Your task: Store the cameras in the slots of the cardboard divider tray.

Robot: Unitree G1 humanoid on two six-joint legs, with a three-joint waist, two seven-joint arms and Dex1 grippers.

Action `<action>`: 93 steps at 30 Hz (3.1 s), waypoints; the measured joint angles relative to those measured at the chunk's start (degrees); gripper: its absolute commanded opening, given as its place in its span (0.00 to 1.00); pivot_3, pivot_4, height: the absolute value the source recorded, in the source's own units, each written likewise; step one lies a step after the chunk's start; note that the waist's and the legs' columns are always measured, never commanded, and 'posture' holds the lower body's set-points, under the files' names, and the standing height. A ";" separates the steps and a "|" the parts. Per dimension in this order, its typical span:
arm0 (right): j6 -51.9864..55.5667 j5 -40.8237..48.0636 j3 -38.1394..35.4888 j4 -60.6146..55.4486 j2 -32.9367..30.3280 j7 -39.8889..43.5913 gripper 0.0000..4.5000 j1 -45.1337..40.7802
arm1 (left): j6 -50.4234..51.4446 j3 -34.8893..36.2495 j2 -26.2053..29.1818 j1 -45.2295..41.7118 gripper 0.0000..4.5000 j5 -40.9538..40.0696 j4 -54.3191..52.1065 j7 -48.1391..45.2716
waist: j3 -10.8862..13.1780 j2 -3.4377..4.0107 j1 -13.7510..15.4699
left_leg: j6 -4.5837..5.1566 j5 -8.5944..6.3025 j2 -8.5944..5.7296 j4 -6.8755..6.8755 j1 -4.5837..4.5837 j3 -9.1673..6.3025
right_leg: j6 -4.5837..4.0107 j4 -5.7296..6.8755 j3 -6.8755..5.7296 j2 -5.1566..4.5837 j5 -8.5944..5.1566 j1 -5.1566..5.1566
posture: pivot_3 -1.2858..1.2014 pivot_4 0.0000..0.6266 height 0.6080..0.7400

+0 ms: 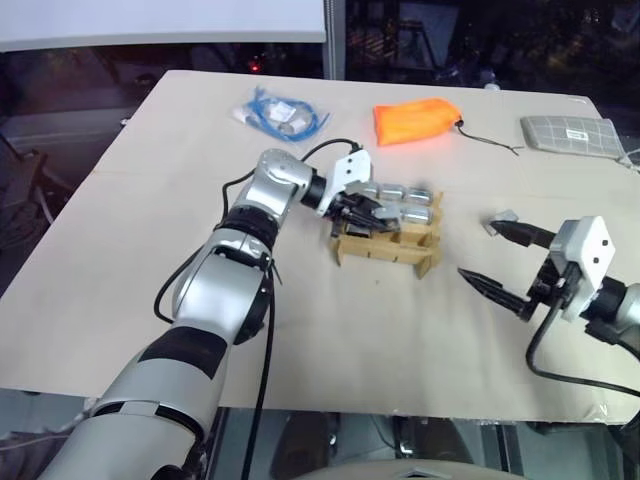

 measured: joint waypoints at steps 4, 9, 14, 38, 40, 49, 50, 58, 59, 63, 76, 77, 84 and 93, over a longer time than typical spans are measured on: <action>-0.48 0.83 -0.57 1.21 -0.33 1.45 1.00 -0.65 | 0.03 0.00 -0.05 -0.01 0.17 0.71 0.00 0.03 | 0.00 0.00 -0.03 | 0.00 0.00 0.01 0.01 0.01 0.00 | 0.00 0.01 0.01 0.00 0.00 0.00 | 0.52 0.24 1.00; -0.72 1.02 -0.62 1.55 -0.32 1.43 1.00 -0.53 | 0.41 -0.35 -0.05 0.01 0.55 1.92 0.00 -1.43 | 0.00 0.00 -0.02 | 0.00 0.00 0.01 0.01 -0.01 0.00 | 0.00 0.01 0.01 0.00 0.00 -0.01 | 0.52 0.24 1.00; -0.73 1.09 -1.20 1.34 -0.21 0.75 1.00 0.89 | 0.22 -0.46 0.04 0.01 0.98 2.72 -0.05 -3.35 | 0.00 0.00 0.04 | 0.00 0.00 0.01 0.01 0.00 0.00 | 0.00 0.02 0.01 -0.01 0.00 0.00 | 0.52 0.24 1.00; -0.65 -0.64 -2.12 0.67 1.11 -3.69 1.00 3.09 | -0.55 1.15 0.32 0.79 0.16 1.65 -3.12 -1.70 | 0.00 0.00 0.01 | 0.00 0.00 0.02 0.06 0.00 0.01 | 0.02 0.06 0.03 -0.01 0.01 0.00 | 0.52 0.24 1.00; -0.65 -0.73 -2.12 0.58 1.11 -3.79 1.00 3.73 | -0.79 1.10 0.33 0.79 0.16 1.66 -3.12 -2.09 | 0.00 0.00 0.01 | 0.00 0.00 0.02 0.06 0.00 0.01 | 0.02 0.06 0.03 -0.01 0.01 0.00 | 0.52 0.24 1.00; -0.72 -0.95 -2.13 -0.39 1.50 -4.99 1.00 4.62 | -1.32 0.30 0.57 -0.46 0.16 2.67 -2.84 -4.49 | 0.00 0.00 0.01 | 0.00 0.00 0.00 0.07 0.00 0.02 | 0.02 0.05 0.04 0.00 0.01 0.00 | 0.52 0.24 1.00; -0.79 -1.03 -2.13 -0.44 1.56 -5.14 1.00 4.75 | -1.99 -0.18 0.60 -0.97 0.16 3.23 -2.44 -4.47 | 0.00 0.00 0.01 | 0.00 0.00 0.00 0.07 0.00 0.01 | 0.02 0.05 0.03 0.00 0.02 0.00 | 0.52 0.24 1.00; -1.43 -1.77 -2.13 -1.36 2.11 -5.81 1.00 6.37 | -5.06 -2.38 0.53 -5.27 0.16 7.37 1.95 -3.48 | 0.00 0.00 -0.13 | 0.00 0.00 -0.01 0.07 0.01 0.03 | 0.02 0.06 0.06 0.02 0.01 0.00 | 0.52 0.24 1.00; -1.43 -1.80 -2.13 -1.37 2.15 -5.94 1.00 6.46 | -5.29 -2.43 0.51 -5.68 0.16 7.62 2.28 -3.42 | 0.00 0.00 -0.18 | 0.00 0.00 0.00 0.07 0.01 0.04 | 0.02 0.06 0.07 0.02 0.01 0.00 | 0.52 0.24 1.00; -1.53 -2.00 -2.13 -1.60 2.40 -6.31 1.00 6.65 | -7.04 -3.41 0.08 -7.19 0.16 9.64 3.96 -3.12 | 0.00 0.00 -0.19 | 0.00 0.00 0.00 0.07 0.02 0.03 | 0.02 0.06 0.07 0.04 0.01 0.00 | 0.52 0.24 1.00; -1.55 -2.15 -2.36 -3.03 3.24 -7.23 1.00 9.19 | -7.82 -4.04 -0.58 -8.17 0.16 11.31 4.96 -3.10 | 0.00 0.00 -0.19 | 0.00 0.00 0.01 0.08 0.04 0.05 | 0.03 0.09 0.10 0.04 0.02 0.00 | 0.52 0.24 1.00; -1.56 -2.15 -2.37 -3.03 3.24 -7.28 1.00 9.27 | -7.81 -4.05 -0.64 -8.17 0.16 11.32 4.96 -3.16 | 0.00 0.00 -0.18 | 0.00 0.00 0.01 0.08 0.04 0.05 | 0.03 0.08 0.09 0.04 0.01 0.00 | 0.52 0.24 1.00; -1.57 -2.13 -2.57 -3.03 3.22 -7.31 1.00 9.33 | -7.49 -4.10 -0.87 -8.22 0.16 11.69 4.96 -3.20 | -0.01 0.01 -0.15 | 0.00 0.00 0.01 0.08 0.05 0.05 | 0.03 0.09 0.09 0.04 0.02 0.00 | 0.52 0.24 1.00; -1.57 -2.13 -2.60 -3.03 3.21 -7.31 1.00 9.31 | -6.61 -4.40 -1.06 -7.92 0.88 12.81 6.41 -3.11 | 0.00 0.00 -0.10 | 0.00 0.00 0.01 0.10 0.01 0.04 | 0.03 0.09 0.08 0.04 0.02 -0.01 | 0.52 0.24 1.00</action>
